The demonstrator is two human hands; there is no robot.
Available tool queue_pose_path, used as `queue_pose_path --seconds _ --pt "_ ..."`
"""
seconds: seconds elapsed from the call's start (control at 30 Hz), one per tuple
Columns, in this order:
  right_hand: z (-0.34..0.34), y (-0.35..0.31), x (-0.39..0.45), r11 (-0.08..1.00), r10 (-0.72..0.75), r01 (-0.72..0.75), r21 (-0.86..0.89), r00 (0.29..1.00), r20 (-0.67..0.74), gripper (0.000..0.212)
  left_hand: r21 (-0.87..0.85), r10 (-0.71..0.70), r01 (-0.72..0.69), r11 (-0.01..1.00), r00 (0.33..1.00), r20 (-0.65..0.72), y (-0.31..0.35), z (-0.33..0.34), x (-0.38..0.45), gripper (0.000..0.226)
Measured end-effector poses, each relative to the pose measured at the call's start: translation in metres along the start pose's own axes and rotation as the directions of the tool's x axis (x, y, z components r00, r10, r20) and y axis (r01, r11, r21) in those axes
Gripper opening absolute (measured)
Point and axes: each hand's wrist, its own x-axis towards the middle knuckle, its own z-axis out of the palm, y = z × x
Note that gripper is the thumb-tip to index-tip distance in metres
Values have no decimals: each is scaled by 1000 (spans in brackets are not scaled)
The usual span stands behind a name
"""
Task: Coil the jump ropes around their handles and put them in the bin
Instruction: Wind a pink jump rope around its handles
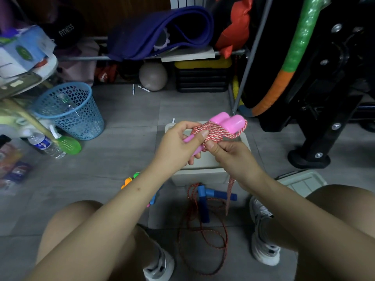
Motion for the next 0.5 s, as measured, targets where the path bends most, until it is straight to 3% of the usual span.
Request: queue_pose_path --seconds 0.1,0.2,0.3,0.5 --pt "-7 0 2 992 86 -74 -99 990 115 46 44 -3 4 999 999 -36 -2 -2 4 18" --pt "-20 -1 1 959 94 -54 -279 987 131 22 104 -20 28 994 997 -78 -3 -14 12 19" --pt "-28 -6 -2 943 71 -15 -332 985 158 23 131 -28 36 991 998 -61 -4 -19 15 18" --pt "-31 -12 -4 963 63 -9 -271 979 192 29 175 11 -10 984 1000 -5 -7 -13 12 13"
